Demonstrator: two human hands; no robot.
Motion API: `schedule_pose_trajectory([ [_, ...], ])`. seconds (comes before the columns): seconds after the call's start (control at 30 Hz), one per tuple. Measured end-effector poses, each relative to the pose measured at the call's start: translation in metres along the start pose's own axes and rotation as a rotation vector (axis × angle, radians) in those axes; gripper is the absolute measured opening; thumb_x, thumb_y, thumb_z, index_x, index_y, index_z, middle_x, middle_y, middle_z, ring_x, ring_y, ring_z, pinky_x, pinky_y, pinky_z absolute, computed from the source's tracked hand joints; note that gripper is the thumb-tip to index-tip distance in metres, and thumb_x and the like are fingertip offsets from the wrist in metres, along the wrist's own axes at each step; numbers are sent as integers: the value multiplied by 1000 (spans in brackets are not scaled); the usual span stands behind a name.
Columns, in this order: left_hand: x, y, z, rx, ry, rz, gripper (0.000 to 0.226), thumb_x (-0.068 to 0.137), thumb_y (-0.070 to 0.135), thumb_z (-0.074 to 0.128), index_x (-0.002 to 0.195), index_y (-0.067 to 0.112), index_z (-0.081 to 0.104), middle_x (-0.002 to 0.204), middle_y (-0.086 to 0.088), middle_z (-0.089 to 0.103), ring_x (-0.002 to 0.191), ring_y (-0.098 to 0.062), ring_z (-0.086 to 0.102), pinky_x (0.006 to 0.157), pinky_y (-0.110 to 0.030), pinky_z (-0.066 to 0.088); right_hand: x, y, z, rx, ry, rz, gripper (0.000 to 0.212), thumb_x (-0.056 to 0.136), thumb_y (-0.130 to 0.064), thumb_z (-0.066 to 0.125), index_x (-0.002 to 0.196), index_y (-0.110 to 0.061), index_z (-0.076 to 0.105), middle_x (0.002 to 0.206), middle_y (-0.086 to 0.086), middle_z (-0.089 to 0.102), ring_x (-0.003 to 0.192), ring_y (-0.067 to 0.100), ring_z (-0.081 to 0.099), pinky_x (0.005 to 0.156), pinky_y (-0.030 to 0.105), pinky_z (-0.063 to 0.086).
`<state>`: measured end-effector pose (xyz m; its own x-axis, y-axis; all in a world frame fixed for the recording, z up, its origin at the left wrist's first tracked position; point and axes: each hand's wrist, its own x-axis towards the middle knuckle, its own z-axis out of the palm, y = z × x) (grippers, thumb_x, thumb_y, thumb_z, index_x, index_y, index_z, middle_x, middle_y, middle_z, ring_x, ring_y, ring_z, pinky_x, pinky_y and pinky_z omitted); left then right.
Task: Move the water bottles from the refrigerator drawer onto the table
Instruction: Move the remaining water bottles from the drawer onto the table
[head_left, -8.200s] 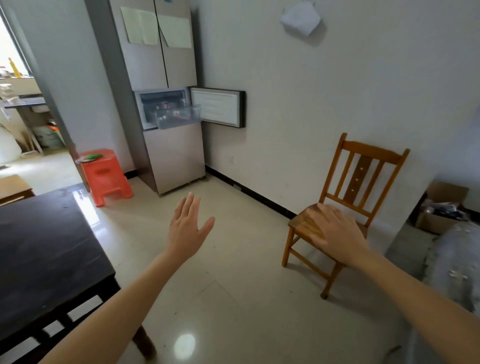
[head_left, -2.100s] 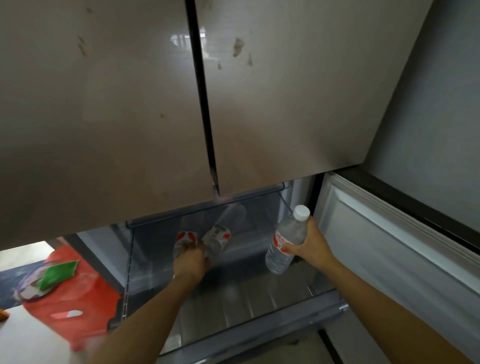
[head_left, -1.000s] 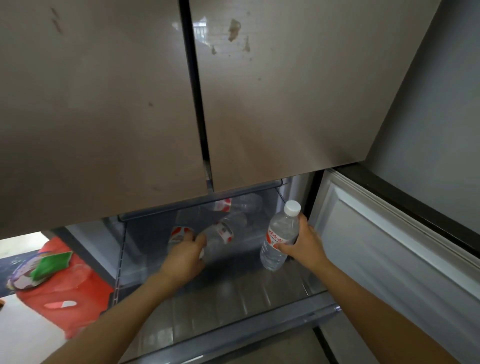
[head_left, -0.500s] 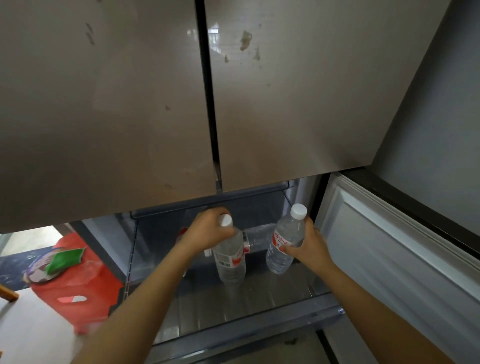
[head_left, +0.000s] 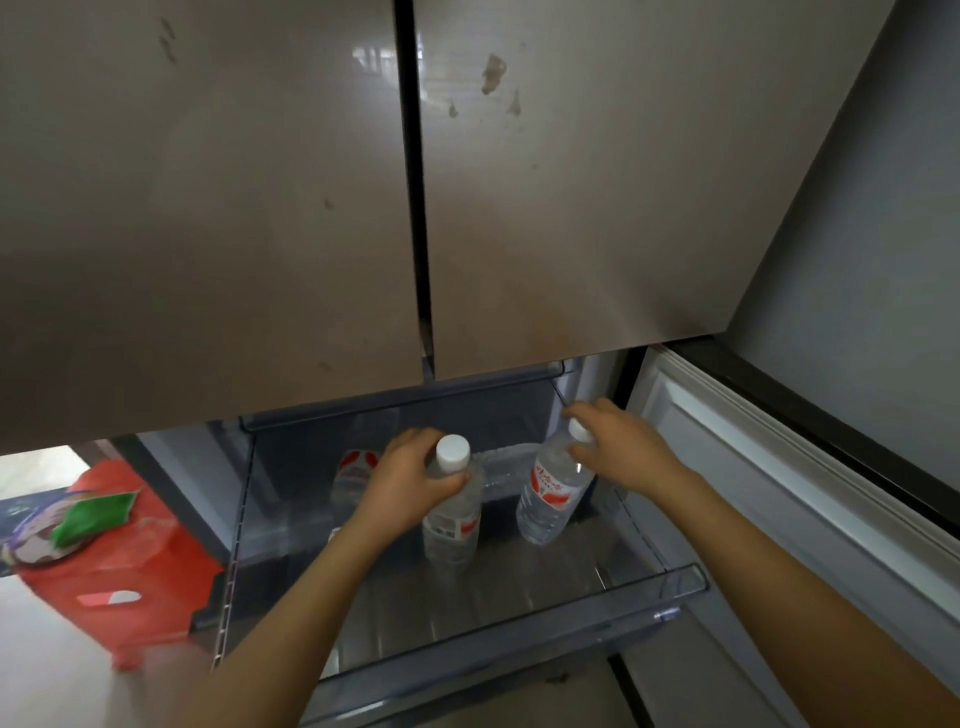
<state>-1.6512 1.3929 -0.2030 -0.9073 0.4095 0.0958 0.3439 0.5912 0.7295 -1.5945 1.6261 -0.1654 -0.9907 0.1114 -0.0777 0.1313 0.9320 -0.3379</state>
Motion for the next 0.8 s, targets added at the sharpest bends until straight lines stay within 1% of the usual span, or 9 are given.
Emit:
schedule_pose_trajectory([
  [0.07,2,4,1,25,-1,2,31,75,23,72,98,10,56,97,-4,54,87,-21,55,77,-37,48,1,-3,-6,-43,-86,13,38,89,-19,56,125,-14,46,120,11,47,105,28,53,76,27,41],
  [0.13,2,7,0,67,-2,3,30,75,25,72,93,10,55,96,-5,55,86,-22,56,74,-38,49,-2,-2,-7,-39,-141,17,34,88,-17,57,121,-12,49,110,9,44,104,28,52,77,26,38],
  [0.23,1,14,2,136,18,28,30,74,28,72,84,11,49,89,-4,52,82,-22,56,67,-33,45,-11,3,-2,-8,-91,33,32,87,-16,59,117,-10,51,102,4,36,92,23,49,78,25,37],
  [0.3,0,20,3,213,38,51,29,76,30,69,87,10,51,91,-5,52,85,-25,56,68,-31,43,-18,6,-1,13,-38,39,30,85,-15,62,114,-10,54,100,3,37,88,18,45,76,23,34],
  [0.4,-3,24,4,313,9,79,34,81,33,64,99,6,53,102,-9,54,91,-27,56,73,-33,44,-25,7,-2,-9,-14,18,29,84,-16,64,111,-12,57,99,2,39,94,21,49,76,21,33],
  [0.5,-4,21,2,339,-35,90,29,83,35,61,94,10,49,97,-7,50,92,-28,56,70,-30,40,-30,3,-8,-23,21,6,28,83,-18,65,110,-14,59,98,0,40,97,20,50,77,21,33],
  [0.57,-5,22,-4,331,-36,99,28,83,35,60,86,14,42,91,-2,44,87,-24,54,68,-27,34,-33,1,-16,1,75,18,26,81,-18,66,106,-14,60,98,1,47,97,21,54,75,22,35],
  [0.67,-7,35,-13,332,-39,184,29,83,34,61,83,14,41,89,-1,43,84,-24,53,68,-28,36,-44,-5,-38,70,208,40,25,74,-15,70,98,-10,63,101,7,62,93,22,57,73,27,42],
  [0.8,-12,66,-27,324,-11,308,30,83,37,61,84,12,45,90,-2,47,88,-26,55,71,-32,41,-70,-11,-68,221,450,79,25,70,-11,73,92,-16,62,94,4,62,87,21,58,68,24,41],
])
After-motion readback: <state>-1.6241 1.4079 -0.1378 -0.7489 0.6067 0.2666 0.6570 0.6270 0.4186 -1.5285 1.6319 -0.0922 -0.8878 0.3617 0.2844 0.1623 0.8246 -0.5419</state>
